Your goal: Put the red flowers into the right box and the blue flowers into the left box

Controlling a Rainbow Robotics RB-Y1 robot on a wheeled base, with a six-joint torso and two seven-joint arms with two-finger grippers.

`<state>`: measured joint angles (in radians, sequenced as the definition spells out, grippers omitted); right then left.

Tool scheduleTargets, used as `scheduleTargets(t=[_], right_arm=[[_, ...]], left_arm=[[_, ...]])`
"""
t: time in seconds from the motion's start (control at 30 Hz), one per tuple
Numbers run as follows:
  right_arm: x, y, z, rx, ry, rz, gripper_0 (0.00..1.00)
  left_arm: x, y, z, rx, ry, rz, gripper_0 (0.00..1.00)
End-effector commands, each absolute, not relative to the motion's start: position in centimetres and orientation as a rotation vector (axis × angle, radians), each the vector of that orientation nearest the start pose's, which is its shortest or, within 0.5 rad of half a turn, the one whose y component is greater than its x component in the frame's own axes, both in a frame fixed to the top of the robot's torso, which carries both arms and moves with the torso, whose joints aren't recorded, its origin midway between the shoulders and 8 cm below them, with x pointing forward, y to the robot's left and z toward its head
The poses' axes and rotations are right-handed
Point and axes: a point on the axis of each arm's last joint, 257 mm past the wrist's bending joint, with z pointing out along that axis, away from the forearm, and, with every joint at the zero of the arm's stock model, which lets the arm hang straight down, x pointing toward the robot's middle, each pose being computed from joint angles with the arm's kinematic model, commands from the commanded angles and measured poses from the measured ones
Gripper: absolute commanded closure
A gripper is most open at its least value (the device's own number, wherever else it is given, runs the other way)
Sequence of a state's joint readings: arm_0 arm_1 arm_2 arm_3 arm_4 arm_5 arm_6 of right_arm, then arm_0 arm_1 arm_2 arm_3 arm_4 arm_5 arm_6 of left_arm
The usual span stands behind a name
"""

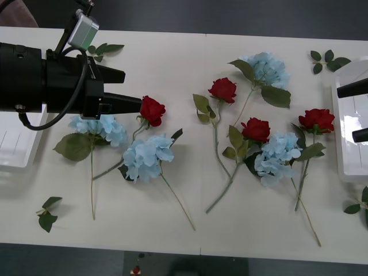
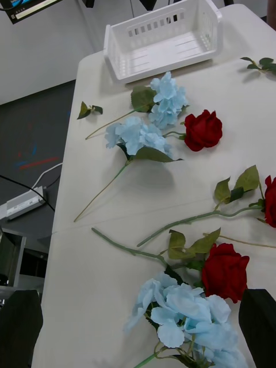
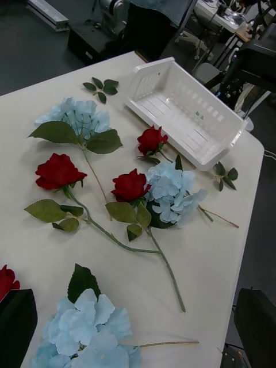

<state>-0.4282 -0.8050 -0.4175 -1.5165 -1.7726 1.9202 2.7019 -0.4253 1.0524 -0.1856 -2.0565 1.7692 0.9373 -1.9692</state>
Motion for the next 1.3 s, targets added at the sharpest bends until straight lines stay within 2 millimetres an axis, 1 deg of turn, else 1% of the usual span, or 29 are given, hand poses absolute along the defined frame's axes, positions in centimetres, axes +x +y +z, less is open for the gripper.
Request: scheduleTargets(t=[0.03,0.07,0.13,0.17,0.23,0.4,0.43,0.47,0.53,0.63,0.73,0.77,0.83,0.9,0.97,1.0,1.13,1.2,1.3], right_arm=[[37.0,-27.2,-9.0,-1.473,1.657,0.780,0.00],[37.1,-27.3,-8.7,-1.483,1.656,0.766,0.00],[37.1,-27.1,-8.8,-1.490,1.658,0.769,0.00],[37.2,-27.2,-8.7,-1.490,1.658,0.764,0.00],[37.3,-27.4,-8.5,-1.487,1.660,0.754,0.00],[38.6,-28.4,-8.8,-1.469,1.711,0.672,0.00],[39.1,-28.7,-8.9,-1.465,1.727,0.638,0.00],[39.5,-29.2,-9.1,-1.425,1.791,0.622,0.00],[40.1,-29.7,-9.2,-1.361,1.872,0.611,0.00],[41.1,-30.5,-9.7,-1.193,2.049,0.593,0.00],[41.9,-31.4,-10.1,-1.027,2.192,0.571,0.00],[42.2,-32.0,-10.4,-0.922,2.268,0.562,0.00],[42.5,-32.6,-11.0,-0.814,2.344,0.555,0.00],[42.8,-33.6,-11.8,-0.643,2.447,0.552,0.00],[43.1,-34.6,-12.4,-0.471,2.522,0.541,0.00],[43.2,-34.8,-12.6,-0.427,2.539,0.538,0.00],[43.7,-37.0,-13.9,-0.102,2.639,0.480,0.00],[44.0,-37.7,-14.5,-0.002,2.660,0.450,0.00],[44.9,-38.7,-15.4,0.146,2.664,0.383,0.00]], left_arm=[[40.0,9.3,-5.8,1.030,1.821,-0.854,0.00],[40.1,9.3,-5.5,1.018,1.815,-0.863,0.00],[40.2,9.9,-3.8,0.970,1.816,-0.899,0.00],[40.4,10.8,-3.0,0.925,1.851,-0.911,0.00],[40.5,12.2,-2.4,0.885,1.912,-0.899,0.00],[40.6,16.1,-3.7,0.748,2.134,-0.850,0.00],[40.9,17.3,-4.3,0.700,2.183,-0.832,0.00],[41.2,18.3,-4.9,0.662,2.221,-0.810,0.00],[41.7,19.7,-5.7,0.611,2.262,-0.782,0.00],[42.5,22.3,-7.9,0.527,2.321,-0.732,0.00],[43.0,24.4,-9.9,0.445,2.365,-0.708,0.00],[43.3,25.7,-10.9,0.405,2.389,-0.682,0.00],[43.4,27.0,-12.2,0.366,2.417,-0.651,0.00],[43.3,28.7,-14.1,0.330,2.455,-0.590,0.00],[43.2,30.1,-15.4,0.307,2.481,-0.531,0.00],[43.1,30.4,-15.8,0.302,2.488,-0.517,0.00],[43.0,31.3,-17.9,0.265,2.531,-0.466,0.00],[42.9,31.3,-18.9,0.223,2.552,-0.460,0.00],[43.3,31.2,-20.2,0.183,2.573,-0.423,0.00]])
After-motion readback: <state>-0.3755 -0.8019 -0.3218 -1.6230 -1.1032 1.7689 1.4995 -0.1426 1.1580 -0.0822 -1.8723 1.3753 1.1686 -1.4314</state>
